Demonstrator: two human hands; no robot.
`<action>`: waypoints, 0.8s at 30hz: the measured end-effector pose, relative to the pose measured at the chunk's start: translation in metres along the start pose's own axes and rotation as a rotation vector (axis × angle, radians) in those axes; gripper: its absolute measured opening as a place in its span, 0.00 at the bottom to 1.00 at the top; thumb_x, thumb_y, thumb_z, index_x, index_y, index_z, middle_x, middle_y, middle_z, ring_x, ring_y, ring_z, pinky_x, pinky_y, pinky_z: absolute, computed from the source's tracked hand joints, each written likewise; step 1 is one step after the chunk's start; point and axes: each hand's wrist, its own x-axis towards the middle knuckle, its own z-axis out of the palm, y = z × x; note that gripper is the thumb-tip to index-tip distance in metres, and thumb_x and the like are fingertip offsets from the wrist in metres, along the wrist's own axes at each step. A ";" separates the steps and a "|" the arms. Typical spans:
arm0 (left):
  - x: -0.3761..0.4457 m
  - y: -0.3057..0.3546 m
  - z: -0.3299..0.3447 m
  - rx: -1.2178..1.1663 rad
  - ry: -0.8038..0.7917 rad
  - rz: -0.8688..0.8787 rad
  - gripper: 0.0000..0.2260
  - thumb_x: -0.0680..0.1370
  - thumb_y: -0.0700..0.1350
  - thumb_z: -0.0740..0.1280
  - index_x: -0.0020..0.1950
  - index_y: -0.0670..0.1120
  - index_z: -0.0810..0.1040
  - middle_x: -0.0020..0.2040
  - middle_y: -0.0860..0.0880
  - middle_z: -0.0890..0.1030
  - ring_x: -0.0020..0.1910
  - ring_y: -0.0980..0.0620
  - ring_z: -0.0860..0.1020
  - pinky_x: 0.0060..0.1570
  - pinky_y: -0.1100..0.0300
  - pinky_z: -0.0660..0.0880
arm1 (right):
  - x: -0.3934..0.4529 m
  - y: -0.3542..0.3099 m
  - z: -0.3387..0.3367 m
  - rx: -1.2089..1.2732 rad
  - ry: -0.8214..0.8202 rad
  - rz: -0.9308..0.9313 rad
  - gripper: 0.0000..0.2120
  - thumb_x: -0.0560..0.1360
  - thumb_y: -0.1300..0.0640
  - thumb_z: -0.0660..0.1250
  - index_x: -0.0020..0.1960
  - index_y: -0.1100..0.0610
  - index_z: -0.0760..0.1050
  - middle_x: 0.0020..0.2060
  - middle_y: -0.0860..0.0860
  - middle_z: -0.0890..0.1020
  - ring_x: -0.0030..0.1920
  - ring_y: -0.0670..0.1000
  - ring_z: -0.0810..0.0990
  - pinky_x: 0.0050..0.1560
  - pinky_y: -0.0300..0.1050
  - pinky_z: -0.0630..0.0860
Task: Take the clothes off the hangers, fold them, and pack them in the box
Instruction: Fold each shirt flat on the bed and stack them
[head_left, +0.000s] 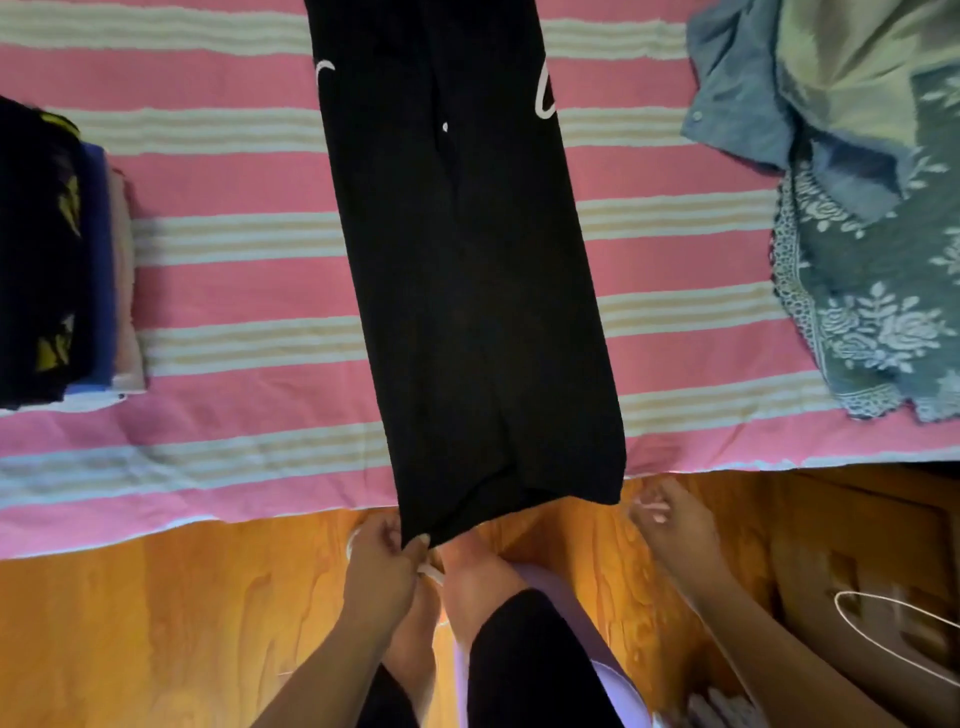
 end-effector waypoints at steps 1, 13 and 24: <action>-0.001 -0.002 0.001 0.019 0.019 0.035 0.05 0.79 0.37 0.69 0.50 0.45 0.75 0.41 0.48 0.81 0.39 0.56 0.82 0.37 0.60 0.74 | -0.002 -0.004 0.004 -0.027 0.000 -0.020 0.12 0.76 0.55 0.73 0.56 0.47 0.74 0.52 0.44 0.80 0.52 0.47 0.80 0.49 0.47 0.80; -0.009 -0.031 0.013 -0.317 0.077 -0.029 0.05 0.80 0.35 0.69 0.51 0.35 0.74 0.40 0.30 0.78 0.39 0.38 0.80 0.49 0.40 0.79 | -0.014 -0.016 0.040 0.001 0.219 -0.092 0.09 0.77 0.62 0.67 0.43 0.50 0.72 0.38 0.49 0.78 0.39 0.48 0.78 0.39 0.42 0.77; -0.053 0.047 0.015 -0.403 -0.173 -0.142 0.20 0.78 0.43 0.70 0.43 0.24 0.73 0.54 0.31 0.79 0.52 0.40 0.76 0.45 0.62 0.74 | 0.006 -0.030 0.004 0.524 -0.124 0.111 0.13 0.79 0.57 0.68 0.60 0.48 0.70 0.56 0.52 0.80 0.57 0.54 0.81 0.59 0.55 0.80</action>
